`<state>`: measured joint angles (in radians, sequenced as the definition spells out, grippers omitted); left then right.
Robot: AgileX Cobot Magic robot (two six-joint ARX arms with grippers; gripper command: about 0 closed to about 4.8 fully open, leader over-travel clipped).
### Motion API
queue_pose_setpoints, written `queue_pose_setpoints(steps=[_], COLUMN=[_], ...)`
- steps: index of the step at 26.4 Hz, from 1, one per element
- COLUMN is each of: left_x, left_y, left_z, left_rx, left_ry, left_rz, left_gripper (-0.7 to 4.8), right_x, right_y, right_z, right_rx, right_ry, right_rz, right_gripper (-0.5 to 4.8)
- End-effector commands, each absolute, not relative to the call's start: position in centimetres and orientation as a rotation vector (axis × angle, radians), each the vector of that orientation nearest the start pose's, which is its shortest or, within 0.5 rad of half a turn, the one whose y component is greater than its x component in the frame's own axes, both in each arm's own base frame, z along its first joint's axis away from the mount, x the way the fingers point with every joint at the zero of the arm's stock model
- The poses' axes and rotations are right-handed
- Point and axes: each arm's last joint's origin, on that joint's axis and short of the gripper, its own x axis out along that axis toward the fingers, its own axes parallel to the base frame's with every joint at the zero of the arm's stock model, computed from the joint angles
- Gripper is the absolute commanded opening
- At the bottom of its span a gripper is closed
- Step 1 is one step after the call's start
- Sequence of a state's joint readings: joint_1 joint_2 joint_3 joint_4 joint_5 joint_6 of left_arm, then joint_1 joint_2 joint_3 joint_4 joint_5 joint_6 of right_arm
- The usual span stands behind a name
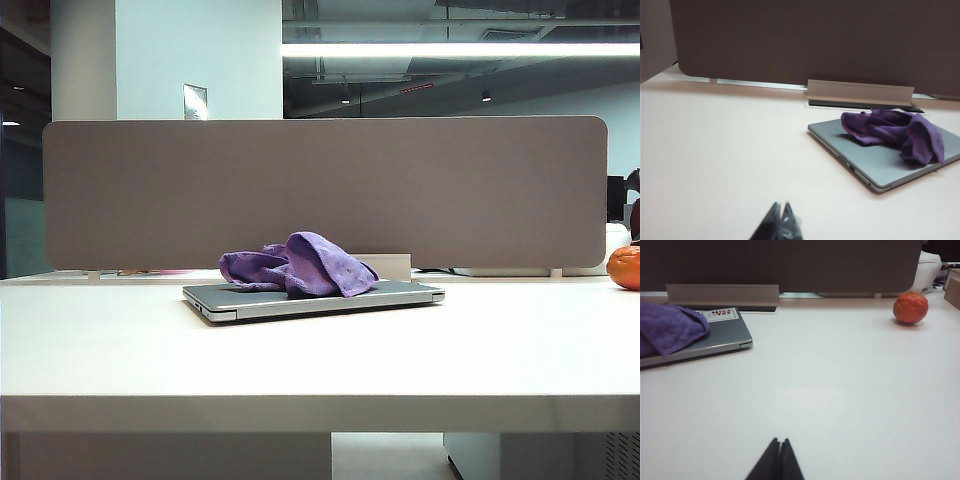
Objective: Pick up the purple rag and put it over the laptop.
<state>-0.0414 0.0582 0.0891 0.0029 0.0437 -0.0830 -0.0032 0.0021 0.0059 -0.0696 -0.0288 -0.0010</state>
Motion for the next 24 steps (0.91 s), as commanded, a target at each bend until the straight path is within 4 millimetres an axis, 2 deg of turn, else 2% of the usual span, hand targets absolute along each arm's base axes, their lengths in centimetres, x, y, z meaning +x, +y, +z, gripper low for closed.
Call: queue_pose_setpoints(steps=[1,24], left_x=[9.5,9.7], left_y=[-0.5,-0.6], left_z=[19.0,16.9], left_rx=[-0.086,-0.074], left_ry=[-0.055,-0.037], left_rz=[-0.093,-0.111], left_gripper=[-0.06,-0.06], right_x=[9.7,9.7], right_y=[0.0,0.0], right_z=[15.9,15.9], right_rx=[-0.003,-0.003], right_ry=[0.057,0.057], right_rz=[0.022,0.022], right_gripper=[0.22,0.22])
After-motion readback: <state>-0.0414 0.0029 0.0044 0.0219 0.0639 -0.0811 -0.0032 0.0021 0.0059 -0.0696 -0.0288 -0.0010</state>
